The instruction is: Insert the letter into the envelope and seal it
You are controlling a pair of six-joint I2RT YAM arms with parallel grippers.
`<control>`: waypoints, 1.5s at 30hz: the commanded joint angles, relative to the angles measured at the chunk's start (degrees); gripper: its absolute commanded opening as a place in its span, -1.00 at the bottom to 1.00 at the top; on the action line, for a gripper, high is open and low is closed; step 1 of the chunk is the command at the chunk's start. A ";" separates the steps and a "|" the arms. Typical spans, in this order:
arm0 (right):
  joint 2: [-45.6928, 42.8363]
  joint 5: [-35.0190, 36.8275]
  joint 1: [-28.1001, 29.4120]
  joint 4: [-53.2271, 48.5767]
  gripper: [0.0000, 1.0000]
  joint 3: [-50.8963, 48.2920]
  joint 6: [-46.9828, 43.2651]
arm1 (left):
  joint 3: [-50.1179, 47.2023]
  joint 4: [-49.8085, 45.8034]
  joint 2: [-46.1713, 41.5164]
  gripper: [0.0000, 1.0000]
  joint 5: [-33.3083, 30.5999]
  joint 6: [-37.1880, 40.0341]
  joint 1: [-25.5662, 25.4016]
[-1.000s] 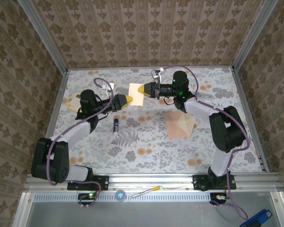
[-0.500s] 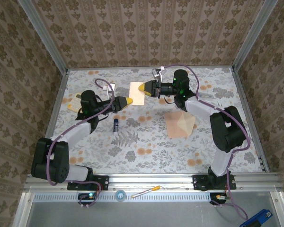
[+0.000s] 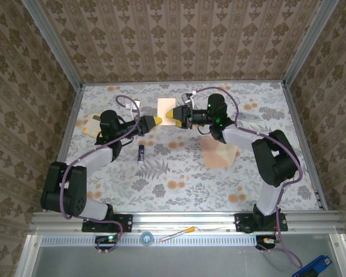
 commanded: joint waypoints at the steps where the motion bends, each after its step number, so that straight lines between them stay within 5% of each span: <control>1: -2.47 0.75 0.52 3.58 -0.03 -1.37 0.22 | 1.45 4.38 0.53 -1.00 -0.73 -1.08 0.04; 7: -3.81 1.13 0.61 3.03 -0.40 -3.02 -0.67 | 1.76 3.87 0.62 -1.00 -0.95 -1.02 0.67; 12: -4.40 1.35 0.53 1.93 -1.00 -3.30 -1.50 | 2.06 1.81 0.45 -1.00 -1.12 0.20 0.80; 16: -5.17 1.46 0.54 0.63 -1.00 -3.14 -1.97 | 1.99 0.55 0.45 -0.83 -1.69 0.92 1.02; 22: -6.66 2.49 0.52 -10.44 -1.00 -2.56 -5.96 | 1.76 -1.76 -0.46 -0.11 -1.62 2.26 1.77; 27: -8.56 3.72 0.17 -21.48 -1.00 -4.13 -11.67 | 2.28 -12.26 -4.19 0.92 -2.69 7.16 4.08; 28: -8.75 3.90 0.18 -22.74 -1.00 -4.55 -12.42 | 2.53 -15.98 -5.22 0.99 -3.35 9.55 4.61; 34: -7.83 4.84 0.43 -26.36 -1.00 -8.42 -14.58 | 6.71 -40.80 -11.94 0.99 -10.71 25.61 6.72; 45: -2.94 8.60 3.03 -25.78 -1.00 -13.85 -14.06 | 5.54 -42.68 -12.77 1.00 -10.45 26.44 7.45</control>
